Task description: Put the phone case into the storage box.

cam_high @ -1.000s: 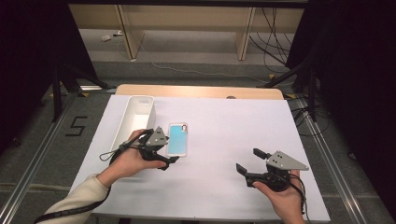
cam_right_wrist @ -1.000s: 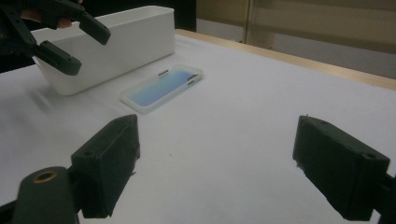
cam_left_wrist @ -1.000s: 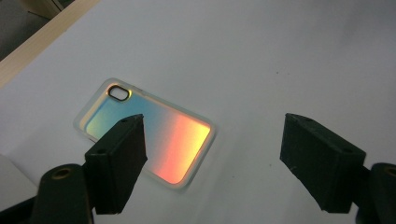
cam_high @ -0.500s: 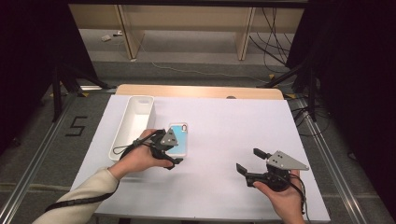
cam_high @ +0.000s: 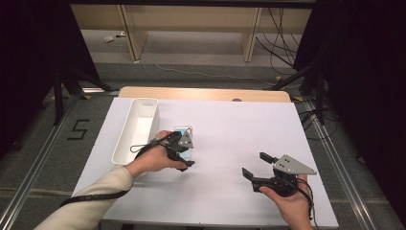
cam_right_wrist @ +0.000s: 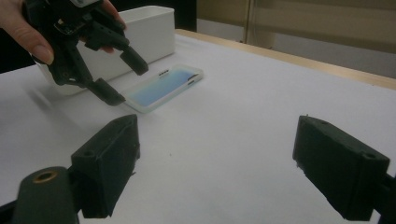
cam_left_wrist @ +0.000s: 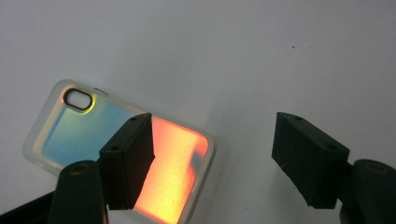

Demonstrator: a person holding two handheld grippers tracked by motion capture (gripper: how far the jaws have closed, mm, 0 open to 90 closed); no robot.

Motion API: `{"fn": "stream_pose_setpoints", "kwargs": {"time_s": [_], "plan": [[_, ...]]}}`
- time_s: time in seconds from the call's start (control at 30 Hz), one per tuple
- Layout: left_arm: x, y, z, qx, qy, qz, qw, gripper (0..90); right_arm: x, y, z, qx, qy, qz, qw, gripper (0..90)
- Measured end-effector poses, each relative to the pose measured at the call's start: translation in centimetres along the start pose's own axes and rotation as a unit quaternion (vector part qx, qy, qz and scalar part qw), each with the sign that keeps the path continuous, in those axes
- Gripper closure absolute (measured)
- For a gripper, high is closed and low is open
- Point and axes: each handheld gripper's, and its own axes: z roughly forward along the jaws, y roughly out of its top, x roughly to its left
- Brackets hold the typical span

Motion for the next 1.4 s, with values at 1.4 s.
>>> {"fn": "stream_pose_setpoints", "kwargs": {"time_s": [1.4], "plan": [[2.1, 1.4, 2.4, 0.179, -0.022, 0.071, 0.9810, 48.5, 0.0, 0.0, 0.0, 0.002, 0.002, -0.001, 1.0000, 15.9]]}}
